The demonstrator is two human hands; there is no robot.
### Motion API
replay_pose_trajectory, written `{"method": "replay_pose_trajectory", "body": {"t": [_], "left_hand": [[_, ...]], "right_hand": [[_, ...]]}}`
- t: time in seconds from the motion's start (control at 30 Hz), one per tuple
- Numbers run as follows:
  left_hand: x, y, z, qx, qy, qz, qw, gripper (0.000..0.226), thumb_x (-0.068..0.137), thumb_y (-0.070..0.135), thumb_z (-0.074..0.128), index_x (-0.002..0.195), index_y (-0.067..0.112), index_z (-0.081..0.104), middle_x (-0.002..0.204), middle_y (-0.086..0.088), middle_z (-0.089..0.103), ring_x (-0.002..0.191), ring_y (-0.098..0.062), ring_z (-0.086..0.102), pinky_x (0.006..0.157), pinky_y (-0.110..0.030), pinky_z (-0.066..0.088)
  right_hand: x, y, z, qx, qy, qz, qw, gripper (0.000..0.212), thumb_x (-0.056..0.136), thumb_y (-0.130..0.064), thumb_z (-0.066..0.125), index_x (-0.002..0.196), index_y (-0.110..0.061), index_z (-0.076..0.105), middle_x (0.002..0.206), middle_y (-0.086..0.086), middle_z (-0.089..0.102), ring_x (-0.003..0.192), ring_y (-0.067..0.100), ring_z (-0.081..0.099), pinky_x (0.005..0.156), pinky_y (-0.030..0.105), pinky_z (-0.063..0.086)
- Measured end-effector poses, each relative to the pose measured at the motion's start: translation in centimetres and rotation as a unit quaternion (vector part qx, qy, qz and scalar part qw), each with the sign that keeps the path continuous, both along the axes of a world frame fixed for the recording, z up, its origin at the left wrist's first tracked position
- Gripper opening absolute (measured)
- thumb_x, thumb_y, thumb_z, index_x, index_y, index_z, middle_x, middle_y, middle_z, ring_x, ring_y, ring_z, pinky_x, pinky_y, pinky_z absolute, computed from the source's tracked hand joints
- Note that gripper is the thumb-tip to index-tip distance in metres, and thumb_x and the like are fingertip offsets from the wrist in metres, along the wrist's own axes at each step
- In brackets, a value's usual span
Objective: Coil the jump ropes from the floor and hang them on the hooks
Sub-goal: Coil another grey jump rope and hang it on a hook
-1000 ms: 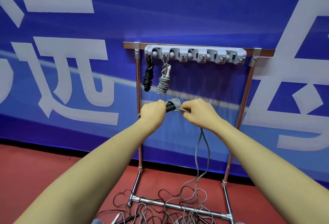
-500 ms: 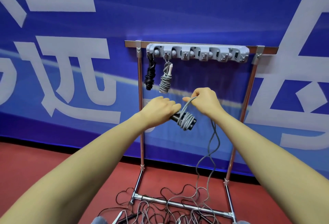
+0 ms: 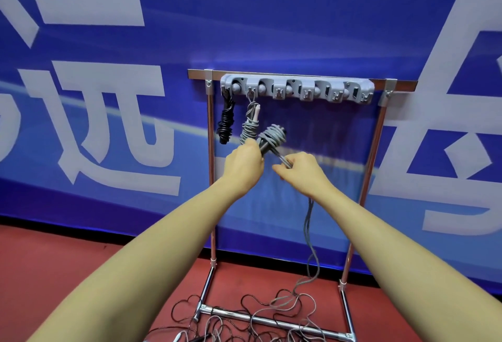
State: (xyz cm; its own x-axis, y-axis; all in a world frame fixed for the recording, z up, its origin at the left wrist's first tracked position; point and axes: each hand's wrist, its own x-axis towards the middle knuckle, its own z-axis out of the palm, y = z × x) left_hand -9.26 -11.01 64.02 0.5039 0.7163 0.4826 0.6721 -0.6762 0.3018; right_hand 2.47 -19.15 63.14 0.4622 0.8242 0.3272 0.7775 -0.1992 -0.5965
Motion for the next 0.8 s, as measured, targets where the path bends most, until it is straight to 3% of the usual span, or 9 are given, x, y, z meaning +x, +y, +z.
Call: {"method": "replay_pose_trajectory", "body": {"t": [0.17, 0.3, 0.33, 0.4, 0.47, 0.57, 0.63, 0.7, 0.8], "left_hand": [[-0.5, 0.8, -0.6, 0.035, 0.135, 0.053, 0.989, 0.02, 0.091, -0.004, 0.042, 0.11, -0.001, 0.046, 0.103, -0.015, 0.064, 0.089, -0.035, 0.063, 0.063, -0.035, 0.037], [-0.7, 1.1, -0.7, 0.087, 0.239, 0.045, 0.966, 0.025, 0.086, -0.007, 0.047, 0.109, 0.001, 0.047, 0.103, -0.012, 0.064, 0.091, -0.031, 0.064, 0.063, -0.033, 0.036], [-0.9, 1.4, -0.6, 0.111, 0.262, 0.038, 0.958, 0.024, 0.087, -0.005, 0.047, 0.109, 0.002, 0.047, 0.103, -0.011, 0.065, 0.091, -0.031, 0.064, 0.061, -0.032, 0.035], [-1.2, 1.5, -0.3, 0.166, 0.306, 0.008, 0.937, 0.02, 0.089, -0.001, 0.045, 0.108, 0.005, 0.047, 0.102, -0.009, 0.066, 0.09, -0.03, 0.064, 0.057, -0.031, 0.031], [-1.4, 1.5, -0.2, 0.214, 0.351, -0.029, 0.911, 0.015, 0.09, 0.0, 0.043, 0.102, 0.008, 0.046, 0.097, -0.008, 0.065, 0.086, -0.031, 0.064, 0.048, -0.03, 0.023], [-1.6, 1.6, 0.0, 0.266, 0.352, -0.099, 0.892, 0.013, 0.085, 0.0, 0.05, 0.092, 0.009, 0.045, 0.082, -0.008, 0.063, 0.071, -0.03, 0.062, 0.044, -0.027, 0.017], [-1.9, 1.5, 0.2, 0.338, 0.32, -0.14, 0.874, 0.03, 0.058, -0.002, 0.074, 0.071, 0.01, 0.049, 0.053, -0.005, 0.053, 0.042, -0.023, 0.051, 0.044, -0.021, 0.016], [-2.2, 2.3, 0.1, 0.381, 0.278, -0.177, 0.864, 0.039, 0.038, -0.004, 0.078, 0.056, 0.012, 0.047, 0.04, -0.002, 0.04, 0.031, -0.02, 0.038, 0.045, -0.019, 0.017], [-2.7, 2.2, 0.2, 0.414, 0.237, -0.216, 0.852, 0.028, 0.051, -0.001, 0.071, 0.059, 0.012, 0.047, 0.045, -0.002, 0.042, 0.037, -0.022, 0.042, 0.045, -0.022, 0.026]], "right_hand": [[-1.0, -0.8, 0.7, -0.018, -0.072, 0.046, 0.996, 0.036, 0.075, -0.018, 0.059, 0.054, -0.016, 0.031, 0.052, 0.001, 0.032, 0.056, 0.018, 0.027, 0.052, 0.03, 0.025], [-1.6, -1.2, 2.0, -0.044, -0.178, 0.065, 0.981, 0.017, 0.077, -0.012, 0.054, 0.061, -0.016, 0.047, 0.057, 0.0, 0.043, 0.063, 0.025, 0.038, 0.052, 0.03, 0.027], [-1.7, -1.3, 2.2, -0.043, -0.212, 0.064, 0.974, 0.01, 0.08, -0.012, 0.053, 0.07, -0.016, 0.056, 0.064, 0.001, 0.05, 0.069, 0.027, 0.043, 0.055, 0.031, 0.03], [-1.7, -1.3, 2.5, -0.009, -0.244, 0.059, 0.968, 0.02, 0.084, -0.012, 0.051, 0.095, -0.019, 0.066, 0.088, 0.0, 0.065, 0.085, 0.029, 0.054, 0.063, 0.033, 0.039], [-1.7, -0.8, 2.6, 0.037, -0.198, 0.034, 0.979, 0.028, 0.086, -0.012, 0.052, 0.109, -0.023, 0.065, 0.103, 0.0, 0.068, 0.094, 0.028, 0.058, 0.072, 0.036, 0.047], [-1.4, 0.2, 2.9, 0.078, -0.046, 0.004, 0.996, 0.009, 0.089, -0.02, 0.062, 0.094, -0.018, 0.068, 0.081, 0.002, 0.064, 0.068, 0.028, 0.062, 0.057, 0.041, 0.056], [-0.8, 0.7, 3.1, 0.086, 0.02, -0.015, 0.996, 0.016, 0.086, -0.028, 0.069, 0.081, -0.012, 0.069, 0.069, 0.002, 0.06, 0.054, 0.026, 0.058, 0.051, 0.04, 0.055], [-0.1, 0.9, 3.2, 0.071, 0.027, -0.041, 0.996, 0.026, 0.082, -0.037, 0.072, 0.074, -0.013, 0.068, 0.067, 0.002, 0.06, 0.061, 0.023, 0.054, 0.059, 0.038, 0.05], [0.8, 0.9, 3.2, 0.054, 0.04, -0.053, 0.996, 0.033, 0.08, -0.041, 0.074, 0.065, -0.014, 0.063, 0.063, 0.001, 0.057, 0.062, 0.02, 0.047, 0.061, 0.033, 0.042]]}}
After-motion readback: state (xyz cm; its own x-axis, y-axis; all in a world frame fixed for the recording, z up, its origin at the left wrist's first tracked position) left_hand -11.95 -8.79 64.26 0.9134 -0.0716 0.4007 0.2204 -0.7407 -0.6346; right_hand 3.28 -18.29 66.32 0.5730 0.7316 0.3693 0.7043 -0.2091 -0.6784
